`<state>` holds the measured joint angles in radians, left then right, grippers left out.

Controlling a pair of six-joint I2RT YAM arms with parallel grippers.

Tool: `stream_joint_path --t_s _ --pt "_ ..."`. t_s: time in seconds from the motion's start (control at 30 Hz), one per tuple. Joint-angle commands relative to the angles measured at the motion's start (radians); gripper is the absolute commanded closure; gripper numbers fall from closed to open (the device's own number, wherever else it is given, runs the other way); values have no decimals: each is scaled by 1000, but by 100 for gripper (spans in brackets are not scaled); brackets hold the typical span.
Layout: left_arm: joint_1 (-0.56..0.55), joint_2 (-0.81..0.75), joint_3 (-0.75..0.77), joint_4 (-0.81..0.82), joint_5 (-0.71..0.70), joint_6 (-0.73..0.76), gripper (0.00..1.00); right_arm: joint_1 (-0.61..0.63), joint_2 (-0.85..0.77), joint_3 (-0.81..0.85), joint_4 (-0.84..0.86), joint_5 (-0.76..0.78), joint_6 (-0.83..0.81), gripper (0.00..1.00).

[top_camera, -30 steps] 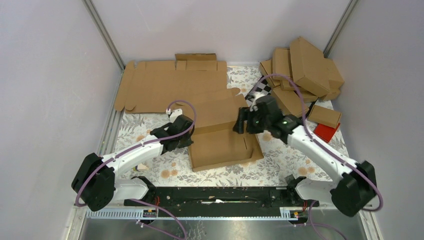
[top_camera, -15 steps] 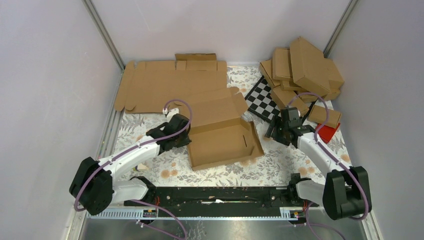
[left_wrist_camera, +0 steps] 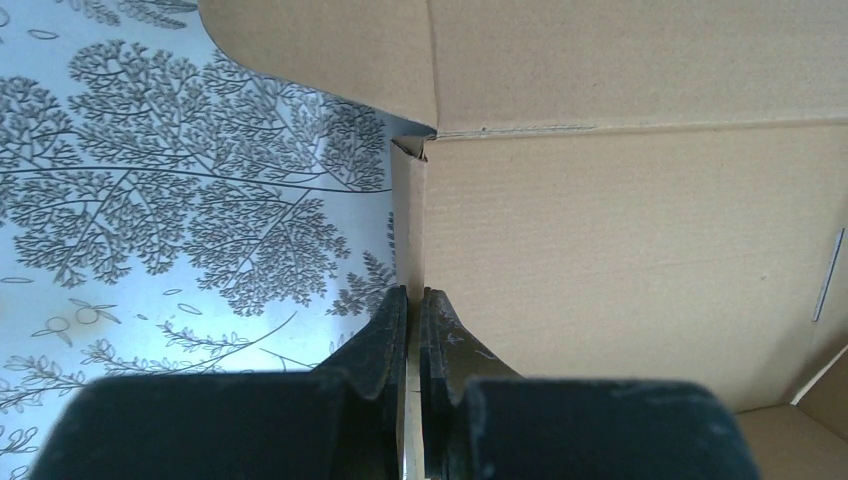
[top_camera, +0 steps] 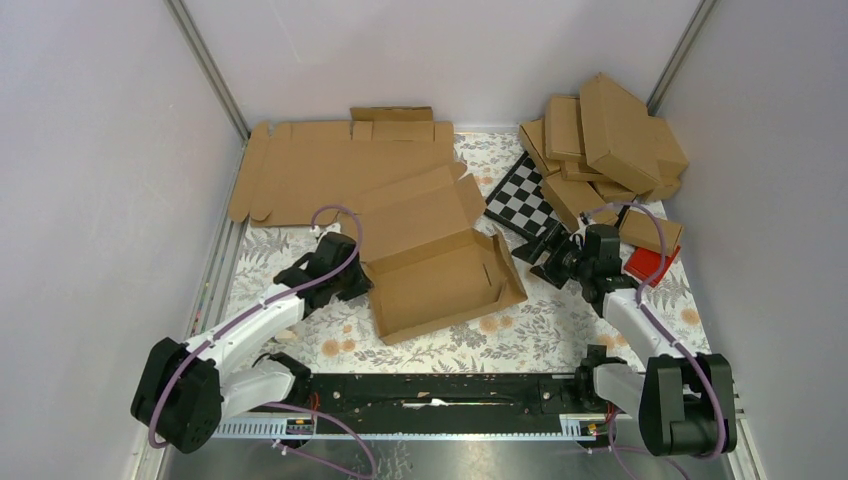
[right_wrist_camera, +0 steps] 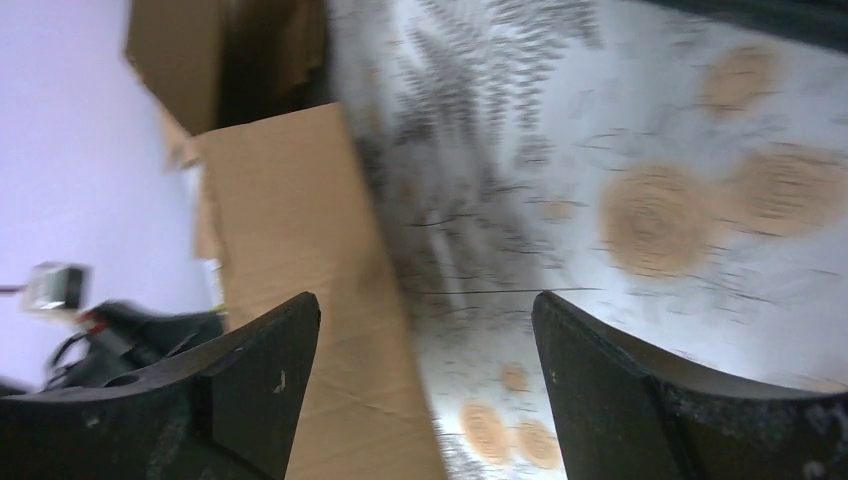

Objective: Fold the paper box

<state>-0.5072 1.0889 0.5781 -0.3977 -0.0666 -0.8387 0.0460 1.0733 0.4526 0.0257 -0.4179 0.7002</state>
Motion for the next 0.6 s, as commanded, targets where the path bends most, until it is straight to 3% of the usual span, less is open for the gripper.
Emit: stream_joint_path --t_s 0.0,0.1,0.27,0.43,0.57 --pt "7 -39 7 102 89 -8 100 -5 63 -39 298 -304 208 16" --pt "8 -41 15 99 98 -2 100 -3 101 -62 434 -383 285 19" --pt "7 -38 27 78 80 6 100 -1 70 -58 433 -412 283 27" --pt "7 -14 53 71 82 26 100 75 72 55 206 -398 120 28" --pt "7 1 75 51 70 40 100 122 60 74 185 -377 102 28"
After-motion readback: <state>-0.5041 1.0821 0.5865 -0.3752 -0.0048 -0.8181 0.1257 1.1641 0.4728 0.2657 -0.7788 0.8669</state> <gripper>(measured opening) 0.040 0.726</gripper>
